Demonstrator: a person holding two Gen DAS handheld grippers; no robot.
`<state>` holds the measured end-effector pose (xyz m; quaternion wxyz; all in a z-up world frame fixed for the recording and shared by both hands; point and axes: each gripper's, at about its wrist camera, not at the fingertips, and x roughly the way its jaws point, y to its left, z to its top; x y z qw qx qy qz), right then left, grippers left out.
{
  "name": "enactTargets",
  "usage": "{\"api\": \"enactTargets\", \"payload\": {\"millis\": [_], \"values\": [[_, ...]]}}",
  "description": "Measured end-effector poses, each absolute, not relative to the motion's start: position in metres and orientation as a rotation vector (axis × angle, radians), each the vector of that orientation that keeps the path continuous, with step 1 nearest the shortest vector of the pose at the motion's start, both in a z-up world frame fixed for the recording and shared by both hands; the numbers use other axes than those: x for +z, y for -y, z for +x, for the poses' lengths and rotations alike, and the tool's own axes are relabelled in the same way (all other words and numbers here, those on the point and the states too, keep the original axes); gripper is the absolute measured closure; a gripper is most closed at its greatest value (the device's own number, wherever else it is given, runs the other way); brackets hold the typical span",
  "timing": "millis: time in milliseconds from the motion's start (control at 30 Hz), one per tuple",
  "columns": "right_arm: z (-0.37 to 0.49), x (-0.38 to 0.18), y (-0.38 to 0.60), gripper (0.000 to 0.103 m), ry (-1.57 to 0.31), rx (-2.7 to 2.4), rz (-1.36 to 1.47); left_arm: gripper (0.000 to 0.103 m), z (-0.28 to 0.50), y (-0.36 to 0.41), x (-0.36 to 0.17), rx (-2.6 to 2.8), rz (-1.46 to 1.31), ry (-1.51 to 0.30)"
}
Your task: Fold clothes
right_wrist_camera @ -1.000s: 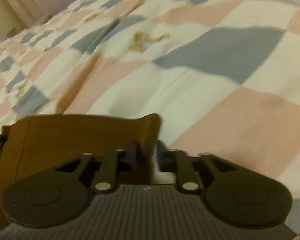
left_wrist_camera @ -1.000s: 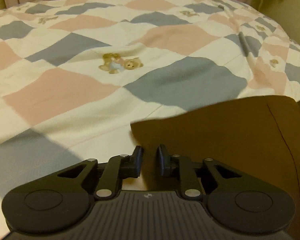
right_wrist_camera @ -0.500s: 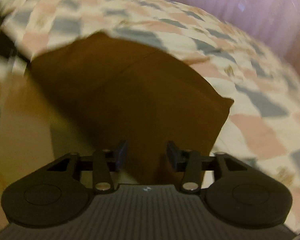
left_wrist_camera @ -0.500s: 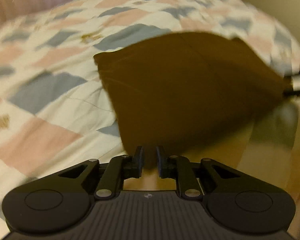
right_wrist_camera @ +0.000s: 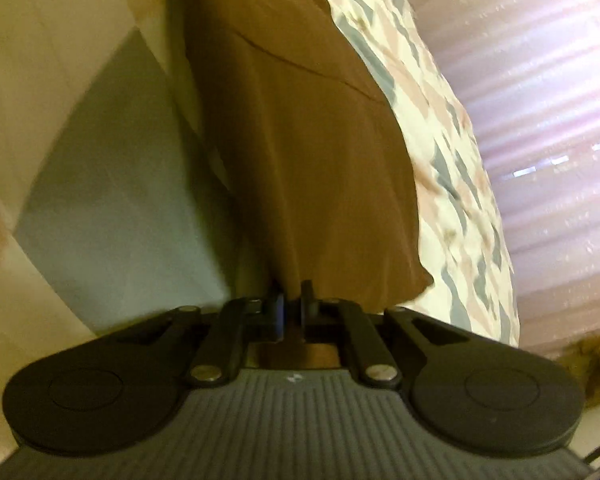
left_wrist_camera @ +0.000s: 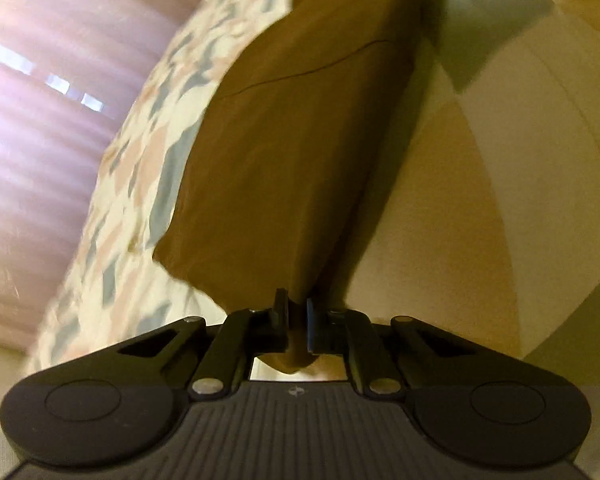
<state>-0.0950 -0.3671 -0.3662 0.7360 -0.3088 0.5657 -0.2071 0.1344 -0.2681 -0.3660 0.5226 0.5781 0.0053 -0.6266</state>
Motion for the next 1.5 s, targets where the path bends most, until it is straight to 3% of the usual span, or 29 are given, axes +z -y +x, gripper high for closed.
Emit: {"api": "enactTargets", "payload": {"millis": [167,200,267,333,400,433,467,500,533,567,600,733,867,1067,1200,1300,1333,1367,1500], "values": [[-0.095,-0.374,0.376,0.083,-1.303,-0.486,-0.662,0.078,0.132,0.261,-0.373,-1.432,1.460,-0.006],[-0.095,-0.365,0.379,0.080,-1.311,-0.528,-0.583,0.077,0.135,0.257,-0.369,-1.420,1.472,-0.018],[-0.101,-0.341,0.393,0.060,-1.296,-0.657,-0.317,0.077,0.144,0.248,-0.358,-1.385,1.501,-0.049],[-0.113,-0.314,0.411,0.057,-1.198,-0.765,0.021,0.076,0.147,0.239,-0.343,-1.384,1.510,-0.007],[-0.124,-0.296,0.424,0.048,-1.029,-0.839,0.259,0.060,0.142,0.235,-0.331,-1.435,1.459,0.053],[-0.121,-0.297,0.425,0.038,-1.022,-0.858,0.233,0.052,0.138,0.234,-0.332,-1.464,1.465,0.089],[-0.113,-0.306,0.423,0.037,-1.058,-0.855,0.153,0.052,0.134,0.236,-0.339,-1.482,1.490,0.128],[-0.106,-0.318,0.421,0.037,-1.108,-0.841,0.074,0.053,0.131,0.237,-0.347,-1.495,1.518,0.163],[-0.100,-0.329,0.420,0.042,-1.155,-0.827,0.017,0.061,0.130,0.240,-0.358,-1.496,1.547,0.175],[-0.100,-0.339,0.422,0.045,-1.196,-0.818,0.018,0.078,0.133,0.241,-0.366,-1.491,1.558,0.164],[-0.104,-0.346,0.424,0.045,-1.210,-0.824,0.059,0.083,0.136,0.243,-0.373,-1.485,1.569,0.152],[-0.145,-0.321,0.447,0.046,-1.048,-0.950,0.471,0.080,0.138,0.239,-0.357,-1.469,1.529,0.078],[-0.197,-0.310,0.463,0.045,-0.674,-1.029,1.003,0.071,0.135,0.235,-0.314,-1.465,1.422,-0.025],[-0.221,-0.363,0.470,0.045,-0.207,-1.108,1.529,0.073,0.131,0.291,-0.290,-1.462,1.179,-0.174],[-0.212,-0.392,0.457,0.048,-0.042,-1.167,1.648,0.075,0.117,0.339,-0.291,-1.514,1.021,-0.260],[-0.206,-0.402,0.462,0.056,0.026,-1.164,1.677,0.075,0.101,0.360,-0.295,-1.581,0.957,-0.307],[-0.205,-0.404,0.465,0.074,0.027,-1.158,1.678,0.074,0.094,0.364,-0.299,-1.600,0.957,-0.320],[-0.202,-0.405,0.467,0.083,0.003,-1.151,1.671,0.074,0.090,0.369,-0.307,-1.606,0.973,-0.344],[-0.205,-0.397,0.459,0.080,0.007,-1.162,1.653,0.074,0.078,0.371,-0.319,-1.593,0.994,-0.382]]}}
